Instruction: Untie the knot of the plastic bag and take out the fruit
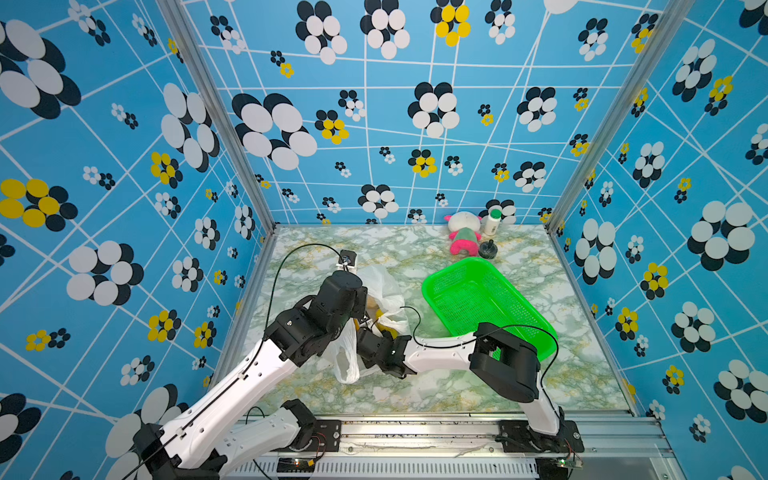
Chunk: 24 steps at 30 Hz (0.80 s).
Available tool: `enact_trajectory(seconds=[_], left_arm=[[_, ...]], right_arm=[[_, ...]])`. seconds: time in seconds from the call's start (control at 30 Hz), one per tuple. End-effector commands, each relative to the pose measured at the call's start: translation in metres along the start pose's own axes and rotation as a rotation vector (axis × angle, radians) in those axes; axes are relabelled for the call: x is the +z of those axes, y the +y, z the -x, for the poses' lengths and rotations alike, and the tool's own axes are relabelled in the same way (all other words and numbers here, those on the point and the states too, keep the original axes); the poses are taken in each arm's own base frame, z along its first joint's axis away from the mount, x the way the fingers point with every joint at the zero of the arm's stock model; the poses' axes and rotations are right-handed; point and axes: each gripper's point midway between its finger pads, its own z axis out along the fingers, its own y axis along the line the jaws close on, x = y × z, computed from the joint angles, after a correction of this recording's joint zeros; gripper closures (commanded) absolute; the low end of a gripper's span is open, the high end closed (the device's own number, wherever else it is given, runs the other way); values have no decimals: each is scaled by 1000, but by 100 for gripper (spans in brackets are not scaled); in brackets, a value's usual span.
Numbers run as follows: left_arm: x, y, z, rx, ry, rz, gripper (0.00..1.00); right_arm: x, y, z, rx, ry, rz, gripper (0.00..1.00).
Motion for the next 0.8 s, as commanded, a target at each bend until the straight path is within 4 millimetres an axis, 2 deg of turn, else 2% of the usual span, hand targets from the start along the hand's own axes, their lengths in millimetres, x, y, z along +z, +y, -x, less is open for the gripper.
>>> enact_trajectory(seconds=[0.0, 0.17, 0.27, 0.5, 0.67, 0.77], left_arm=[[-3, 2, 7, 4, -14, -2, 100], [-5, 3, 6, -2, -23, -5, 100], [-5, 4, 4, -2, -21, -1, 100], [1, 1, 0, 13, -43, -15, 100], [1, 0, -3, 19, -63, -31, 100], [7, -9, -18, 15, -67, -90, 100]], right_arm=[[3, -3, -7, -9, 28, -14, 54], [-6, 4, 3, -34, 3, 39, 68], [-23, 9, 14, -26, -31, 96, 72], [-83, 20, 46, -7, -184, 300, 77], [-123, 28, 54, -16, -262, 448, 80], [-152, 23, 57, -6, -341, 531, 81]])
